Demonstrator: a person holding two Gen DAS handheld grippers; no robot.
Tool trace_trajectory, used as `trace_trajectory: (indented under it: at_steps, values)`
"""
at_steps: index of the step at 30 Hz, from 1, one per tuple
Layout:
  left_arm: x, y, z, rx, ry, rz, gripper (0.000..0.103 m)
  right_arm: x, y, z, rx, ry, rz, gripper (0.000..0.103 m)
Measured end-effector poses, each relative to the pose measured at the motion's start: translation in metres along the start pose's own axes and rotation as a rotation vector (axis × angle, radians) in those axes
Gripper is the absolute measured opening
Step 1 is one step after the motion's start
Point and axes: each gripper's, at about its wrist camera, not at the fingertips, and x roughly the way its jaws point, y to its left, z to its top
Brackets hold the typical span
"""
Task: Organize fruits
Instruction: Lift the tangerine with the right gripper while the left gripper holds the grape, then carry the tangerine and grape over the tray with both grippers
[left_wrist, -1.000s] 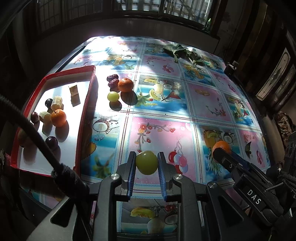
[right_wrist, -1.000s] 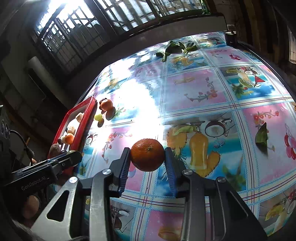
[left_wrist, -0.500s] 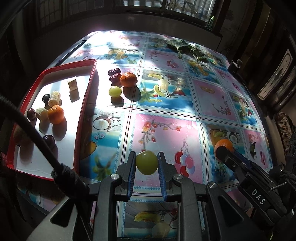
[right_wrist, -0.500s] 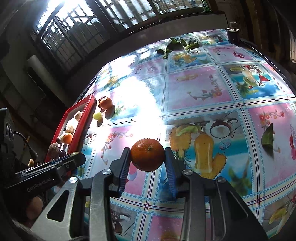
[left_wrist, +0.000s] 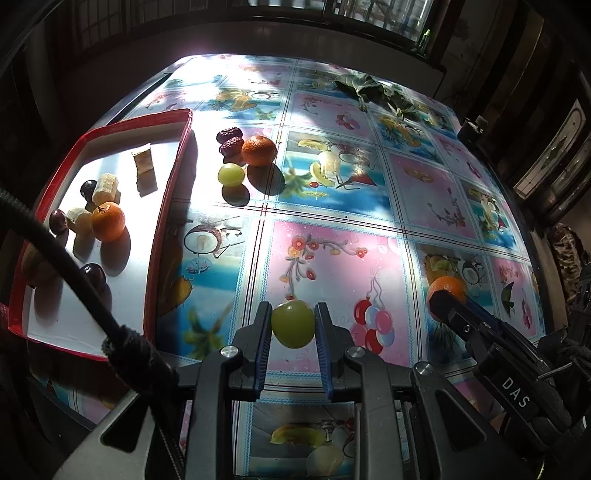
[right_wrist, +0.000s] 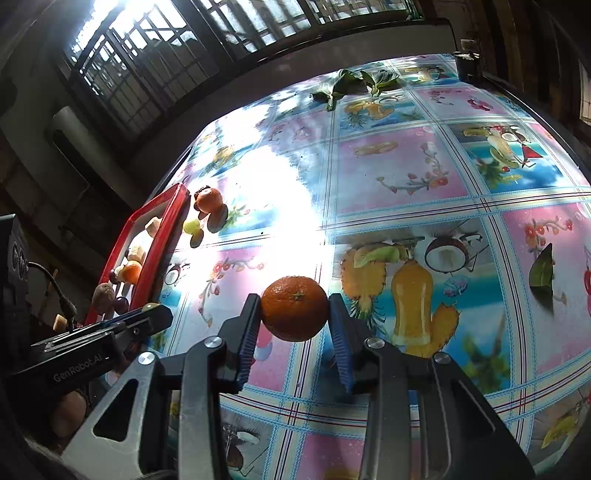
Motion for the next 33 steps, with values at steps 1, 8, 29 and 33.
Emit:
trace_trajectory:
  at_steps: [1,8,29,33]
  values:
    - [0.0,0.0,0.0,-0.001,0.0,0.0,0.022,0.0,0.0,0.0,-0.002,-0.002,-0.003,0.039]
    - [0.0,0.001,0.0,-0.002,0.001,-0.003,0.022,0.002,0.003,-0.001,-0.009,0.003,-0.003,0.039]
    - [-0.024,0.077,0.003,-0.132,-0.049,0.055,0.022,0.013,0.029,0.004,-0.064,0.03,0.019,0.039]
    - [-0.03,0.126,0.002,-0.228,-0.058,0.092,0.022,0.028,0.057,0.013,-0.108,0.053,0.067,0.039]
